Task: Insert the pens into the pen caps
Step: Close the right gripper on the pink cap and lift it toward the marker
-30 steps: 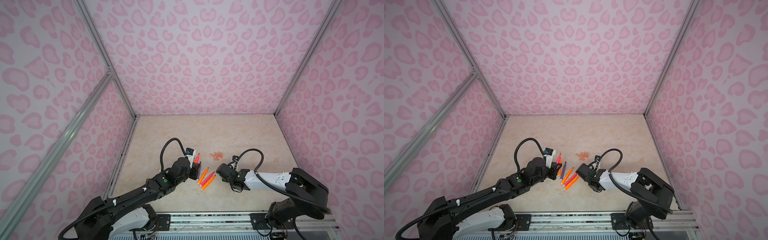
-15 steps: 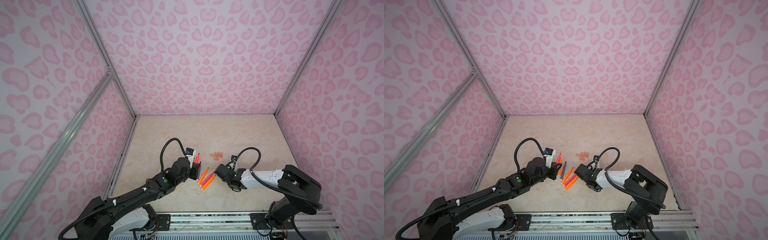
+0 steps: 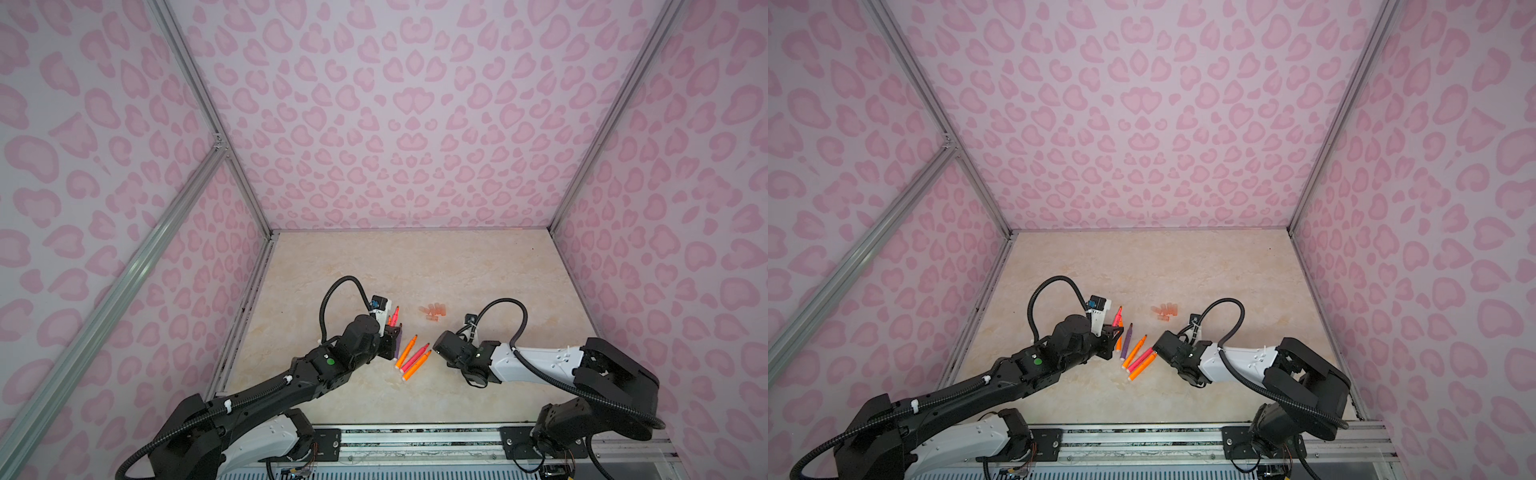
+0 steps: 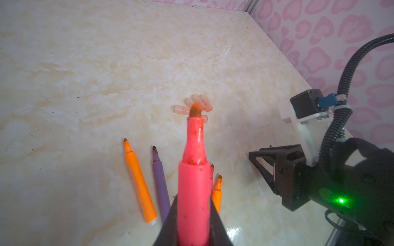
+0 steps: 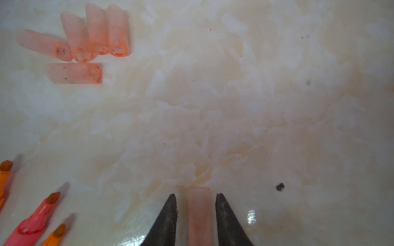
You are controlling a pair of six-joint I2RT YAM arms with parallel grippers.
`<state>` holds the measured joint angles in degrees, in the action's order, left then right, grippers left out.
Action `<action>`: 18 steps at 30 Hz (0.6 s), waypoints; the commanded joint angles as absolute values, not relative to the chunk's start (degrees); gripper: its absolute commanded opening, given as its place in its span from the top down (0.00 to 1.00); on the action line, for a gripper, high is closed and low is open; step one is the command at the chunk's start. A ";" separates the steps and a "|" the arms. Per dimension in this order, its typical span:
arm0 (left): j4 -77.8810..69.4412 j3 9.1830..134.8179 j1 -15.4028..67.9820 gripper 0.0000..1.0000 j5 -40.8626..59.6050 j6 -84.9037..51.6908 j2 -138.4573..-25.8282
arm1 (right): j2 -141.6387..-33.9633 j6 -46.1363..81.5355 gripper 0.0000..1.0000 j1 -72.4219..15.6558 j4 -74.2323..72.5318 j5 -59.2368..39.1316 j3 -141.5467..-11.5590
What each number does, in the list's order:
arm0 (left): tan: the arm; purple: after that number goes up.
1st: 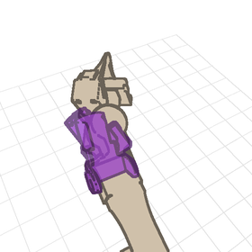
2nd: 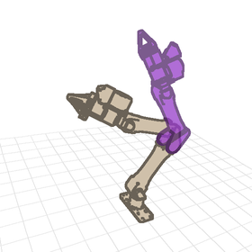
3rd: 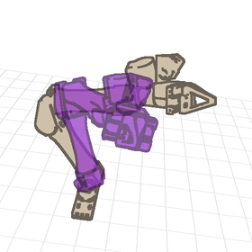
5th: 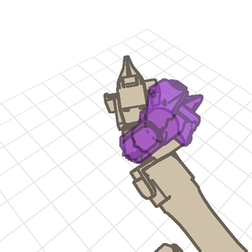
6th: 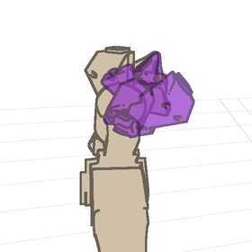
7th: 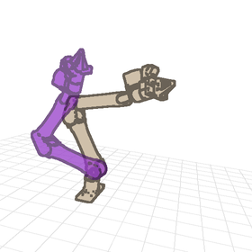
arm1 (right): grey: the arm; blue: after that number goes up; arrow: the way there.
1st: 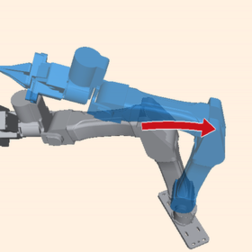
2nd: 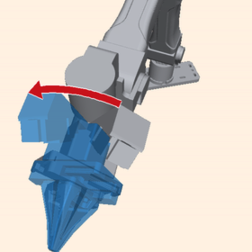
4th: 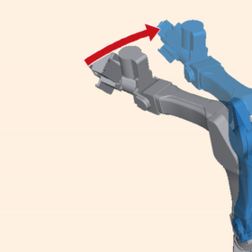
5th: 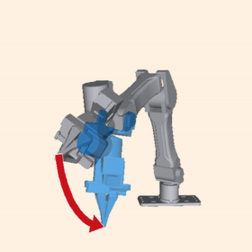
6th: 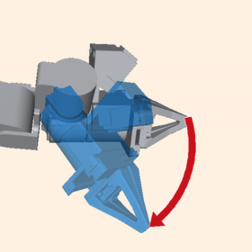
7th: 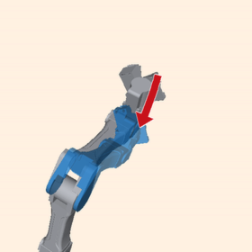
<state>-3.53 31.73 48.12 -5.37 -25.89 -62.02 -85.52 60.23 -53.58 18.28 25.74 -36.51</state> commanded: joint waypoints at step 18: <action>-5.18 31.98 48.16 0.97 -4.75 -26.05 -60.65 | -87.22 60.02 0.84 -52.92 16.77 24.21 -34.93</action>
